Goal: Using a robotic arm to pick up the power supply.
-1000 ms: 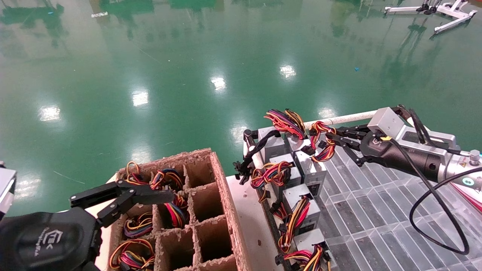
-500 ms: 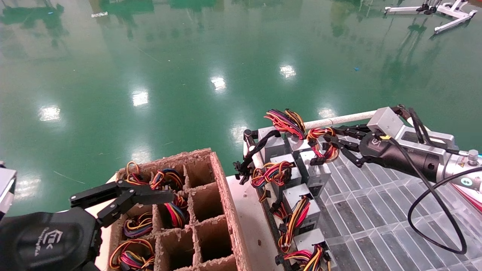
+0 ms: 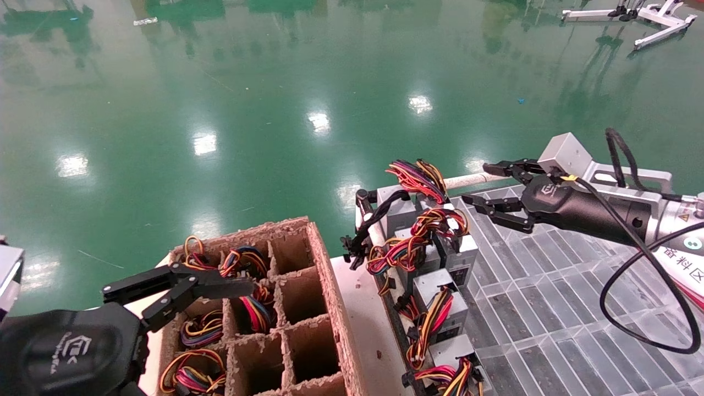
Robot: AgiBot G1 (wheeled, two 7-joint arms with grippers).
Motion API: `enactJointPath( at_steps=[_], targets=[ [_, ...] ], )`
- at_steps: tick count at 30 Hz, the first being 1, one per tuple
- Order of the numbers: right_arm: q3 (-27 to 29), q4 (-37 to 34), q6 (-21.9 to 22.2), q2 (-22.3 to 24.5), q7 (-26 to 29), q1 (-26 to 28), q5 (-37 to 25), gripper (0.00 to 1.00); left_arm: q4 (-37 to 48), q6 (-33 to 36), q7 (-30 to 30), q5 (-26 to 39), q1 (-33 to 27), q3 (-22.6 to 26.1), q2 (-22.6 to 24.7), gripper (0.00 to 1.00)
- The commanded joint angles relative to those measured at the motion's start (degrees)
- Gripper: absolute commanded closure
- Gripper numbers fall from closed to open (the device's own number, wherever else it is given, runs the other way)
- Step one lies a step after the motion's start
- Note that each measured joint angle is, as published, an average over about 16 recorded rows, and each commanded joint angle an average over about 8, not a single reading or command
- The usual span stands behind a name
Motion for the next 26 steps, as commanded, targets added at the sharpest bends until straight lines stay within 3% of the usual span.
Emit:
enactJointPath(
  at_steps=[1, 26],
  targets=[
    [0.0, 0.2, -0.2, 0.0, 0.3, 0.0, -0.1, 0.0, 0.0, 0.0, 0.0, 0.0, 0.0, 0.0, 0.0, 0.0],
    [9.5, 28.7, -4.8, 7.5, 16.5, -15.3, 5.8, 0.0, 0.0, 0.0, 0.0, 0.0, 0.0, 0.0, 0.0, 0.0]
  ],
)
